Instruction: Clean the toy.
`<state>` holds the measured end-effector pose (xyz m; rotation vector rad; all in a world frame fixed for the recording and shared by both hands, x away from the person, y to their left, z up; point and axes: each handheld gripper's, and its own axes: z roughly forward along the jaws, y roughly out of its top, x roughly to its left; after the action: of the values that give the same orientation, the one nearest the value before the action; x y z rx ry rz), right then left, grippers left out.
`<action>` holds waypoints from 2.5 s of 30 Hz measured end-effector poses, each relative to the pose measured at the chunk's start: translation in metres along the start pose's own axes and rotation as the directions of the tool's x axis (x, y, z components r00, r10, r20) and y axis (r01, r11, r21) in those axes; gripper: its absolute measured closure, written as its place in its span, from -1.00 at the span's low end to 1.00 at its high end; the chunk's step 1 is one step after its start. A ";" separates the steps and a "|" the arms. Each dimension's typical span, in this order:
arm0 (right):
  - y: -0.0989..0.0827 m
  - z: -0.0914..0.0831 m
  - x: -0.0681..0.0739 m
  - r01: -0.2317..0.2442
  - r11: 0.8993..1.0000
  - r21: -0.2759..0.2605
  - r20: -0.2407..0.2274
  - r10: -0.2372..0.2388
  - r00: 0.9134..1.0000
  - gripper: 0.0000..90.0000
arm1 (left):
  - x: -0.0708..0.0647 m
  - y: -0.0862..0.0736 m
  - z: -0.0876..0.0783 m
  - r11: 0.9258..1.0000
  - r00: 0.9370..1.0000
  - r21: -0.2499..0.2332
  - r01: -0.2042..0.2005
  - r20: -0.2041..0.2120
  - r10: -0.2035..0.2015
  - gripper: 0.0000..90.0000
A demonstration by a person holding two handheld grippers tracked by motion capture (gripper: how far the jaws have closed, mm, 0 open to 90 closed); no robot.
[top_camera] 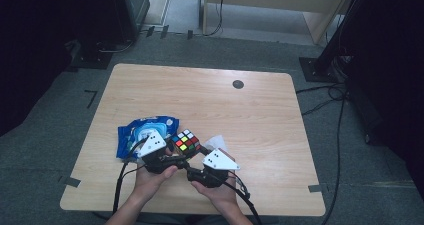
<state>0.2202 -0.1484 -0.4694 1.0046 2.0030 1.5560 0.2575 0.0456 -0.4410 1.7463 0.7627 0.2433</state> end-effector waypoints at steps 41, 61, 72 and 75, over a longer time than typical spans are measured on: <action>-0.002 -0.006 0.003 0.312 0.949 0.055 0.126 -0.316 0.940 -0.33 | 0.013 0.017 -0.011 0.995 0.995 0.069 0.067 0.067 -0.071 -0.24; 0.010 -0.012 0.013 -0.228 0.970 -0.080 -0.042 0.225 0.974 -0.31 | -0.008 0.000 -0.007 0.985 0.994 -0.138 0.099 0.050 -0.093 -0.24; 0.008 -0.010 0.012 -0.218 0.974 -0.058 -0.039 0.216 0.976 -0.32 | -0.006 -0.002 -0.004 0.989 0.993 -0.108 0.103 0.069 -0.096 -0.25; 0.008 -0.010 0.011 -0.193 0.979 -0.066 -0.031 0.191 0.981 -0.34 | -0.005 0.000 -0.003 0.990 0.992 -0.088 0.110 0.077 -0.103 -0.25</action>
<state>0.2084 -0.1456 -0.4577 1.1863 1.9019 1.7317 0.2519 0.0454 -0.4391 1.6132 0.7776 0.1402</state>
